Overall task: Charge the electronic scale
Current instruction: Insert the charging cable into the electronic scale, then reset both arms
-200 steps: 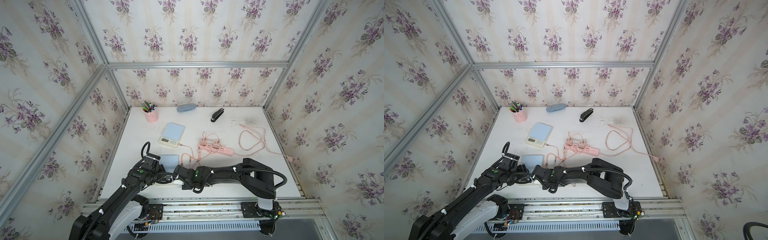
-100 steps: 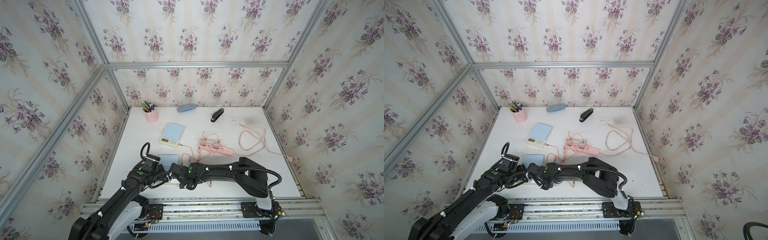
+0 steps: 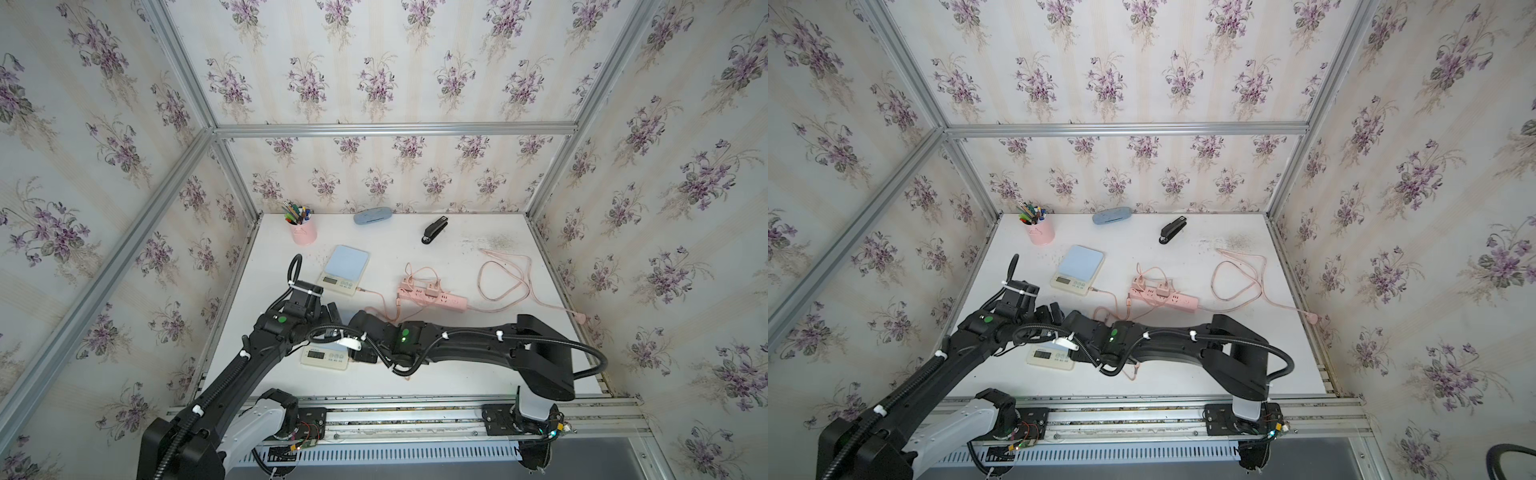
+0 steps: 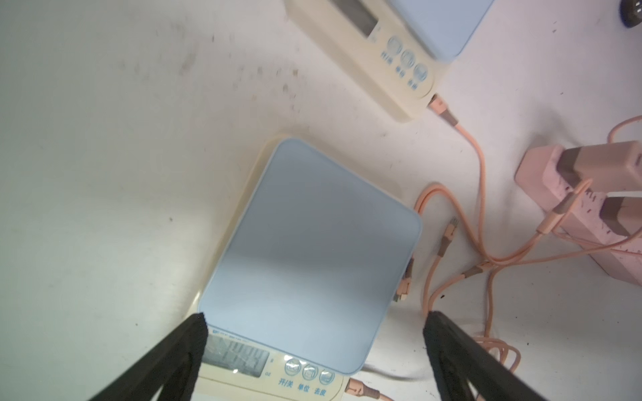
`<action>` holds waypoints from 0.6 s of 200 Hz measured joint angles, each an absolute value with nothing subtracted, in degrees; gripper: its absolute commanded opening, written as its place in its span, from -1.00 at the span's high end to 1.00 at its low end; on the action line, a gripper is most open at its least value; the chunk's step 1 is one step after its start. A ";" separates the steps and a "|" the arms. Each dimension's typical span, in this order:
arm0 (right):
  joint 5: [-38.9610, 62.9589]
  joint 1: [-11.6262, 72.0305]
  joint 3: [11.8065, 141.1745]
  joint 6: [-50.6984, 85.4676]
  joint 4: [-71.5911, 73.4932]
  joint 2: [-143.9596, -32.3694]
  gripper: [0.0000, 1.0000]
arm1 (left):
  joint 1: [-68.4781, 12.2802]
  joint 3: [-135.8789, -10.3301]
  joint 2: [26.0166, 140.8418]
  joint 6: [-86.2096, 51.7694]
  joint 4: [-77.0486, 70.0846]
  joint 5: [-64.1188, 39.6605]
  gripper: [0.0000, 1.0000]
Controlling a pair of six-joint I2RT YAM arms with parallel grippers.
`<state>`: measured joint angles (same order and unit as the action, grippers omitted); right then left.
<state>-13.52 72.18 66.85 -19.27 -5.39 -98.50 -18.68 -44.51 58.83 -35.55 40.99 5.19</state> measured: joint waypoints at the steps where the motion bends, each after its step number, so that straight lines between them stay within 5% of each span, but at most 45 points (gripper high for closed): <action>1: -13.69 72.12 66.65 -19.20 -5.23 -98.19 -1.00 | -18.65 -45.08 58.98 -35.16 41.21 5.52 -0.99; 60: -23.22 61.89 52.40 -15.88 5.04 -74.91 -1.00 | -18.41 -63.33 61.69 -20.16 45.98 16.16 -0.99; 120: -24.86 22.52 33.76 -1.58 16.88 -56.53 -1.00 | -14.57 -64.77 61.54 -8.58 38.81 21.93 -0.99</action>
<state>-24.86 22.52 33.76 -1.58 16.88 -56.53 -14.57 -64.77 61.54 -8.58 38.81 21.93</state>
